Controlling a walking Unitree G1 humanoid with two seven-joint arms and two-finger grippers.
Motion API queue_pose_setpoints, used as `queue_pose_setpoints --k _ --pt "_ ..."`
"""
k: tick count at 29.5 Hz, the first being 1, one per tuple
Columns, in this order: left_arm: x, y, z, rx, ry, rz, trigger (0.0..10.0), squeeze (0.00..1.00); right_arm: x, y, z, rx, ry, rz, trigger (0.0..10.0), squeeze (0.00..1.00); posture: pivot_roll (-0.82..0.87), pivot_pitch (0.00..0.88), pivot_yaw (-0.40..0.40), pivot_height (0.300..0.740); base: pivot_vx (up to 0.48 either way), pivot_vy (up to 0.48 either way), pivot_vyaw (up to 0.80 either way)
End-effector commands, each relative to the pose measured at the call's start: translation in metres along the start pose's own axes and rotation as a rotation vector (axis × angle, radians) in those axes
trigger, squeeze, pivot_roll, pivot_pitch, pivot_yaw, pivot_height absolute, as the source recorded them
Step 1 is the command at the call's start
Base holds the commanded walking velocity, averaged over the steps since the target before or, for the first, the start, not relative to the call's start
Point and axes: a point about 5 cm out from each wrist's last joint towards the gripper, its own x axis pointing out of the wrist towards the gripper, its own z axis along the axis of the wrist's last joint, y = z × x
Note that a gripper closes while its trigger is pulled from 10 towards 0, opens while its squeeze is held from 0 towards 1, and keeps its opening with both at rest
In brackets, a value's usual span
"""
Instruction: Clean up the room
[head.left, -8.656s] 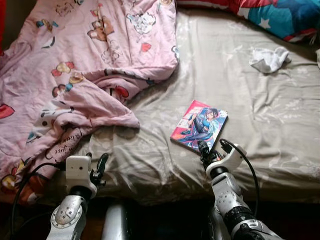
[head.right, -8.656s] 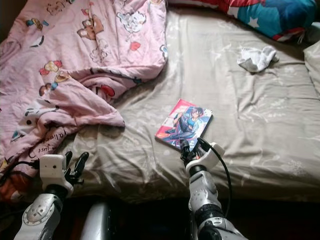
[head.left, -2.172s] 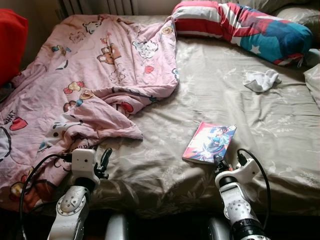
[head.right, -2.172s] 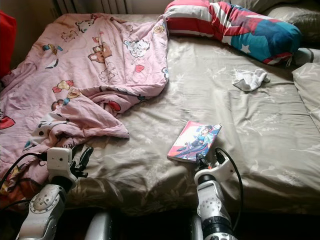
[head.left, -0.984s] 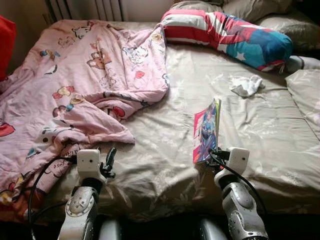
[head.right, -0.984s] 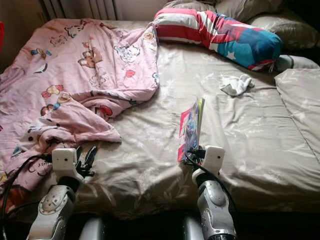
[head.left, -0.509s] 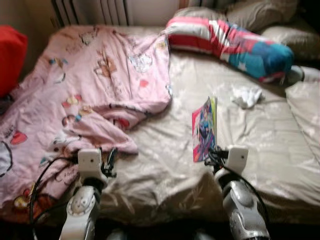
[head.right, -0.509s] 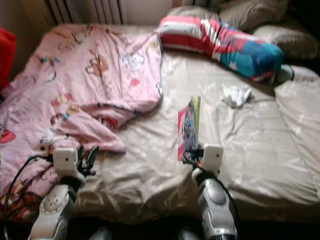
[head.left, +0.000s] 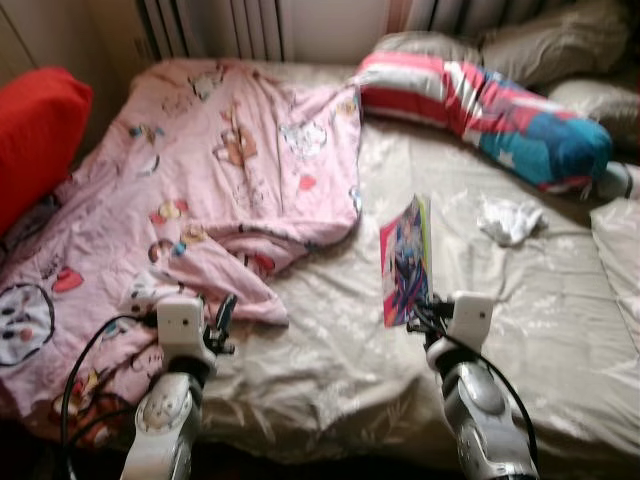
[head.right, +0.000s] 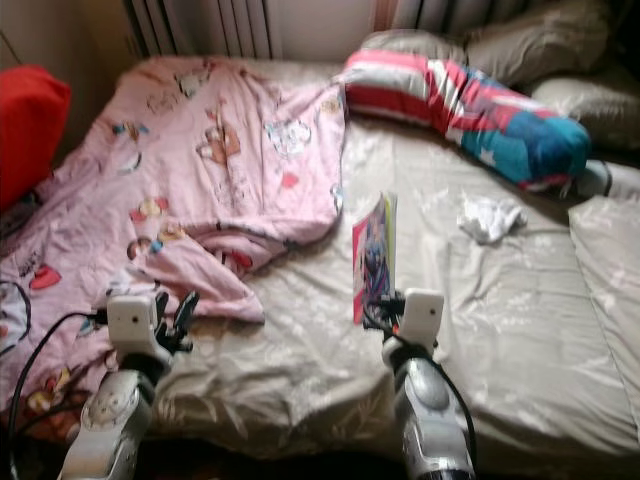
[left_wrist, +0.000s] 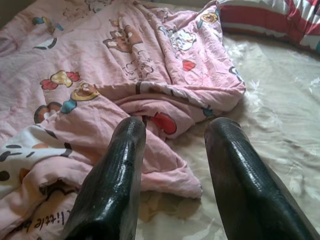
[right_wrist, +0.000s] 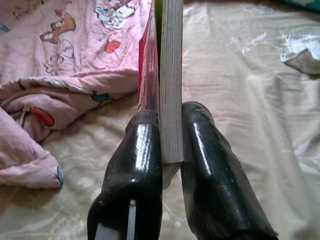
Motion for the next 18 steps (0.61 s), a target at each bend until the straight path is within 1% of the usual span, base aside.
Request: queue_pose_setpoints --k 1,5,9,13,18 --pt "-0.0033 -0.0005 -0.0037 -0.008 0.016 0.001 10.0 0.0 0.0002 -0.0005 0.0128 0.019 -0.064 -0.002 10.0 0.0 0.07 0.208 -0.058 0.722 0.0 0.0 0.0" --pt "-0.0025 -0.003 -0.0042 -0.014 0.013 -0.003 10.0 0.0 0.0012 -0.0005 0.0122 0.014 -0.059 -0.001 10.0 0.0 0.07 0.19 -0.065 0.74 0.0 0.0 0.0" --pt "-0.0023 -0.004 -0.0054 -0.018 0.013 -0.004 10.0 0.0 0.0023 0.0023 0.0116 -0.004 -0.058 0.016 10.0 0.0 0.08 0.17 -0.07 0.74 0.0 0.0 0.0" --pt "-0.0024 -0.0044 -0.0061 -0.02 0.012 -0.006 10.0 0.0 0.0023 0.0028 0.0106 0.006 -0.059 0.01 10.0 0.0 0.08 0.159 -0.072 0.74 0.0 0.0 0.0" --pt "-0.0028 -0.0081 -0.0121 -0.031 0.022 -0.015 10.0 0.0 0.0011 0.0053 0.0048 0.006 -0.06 0.009 10.0 0.0 0.07 0.088 -0.072 0.74 0.0 0.0 0.0"
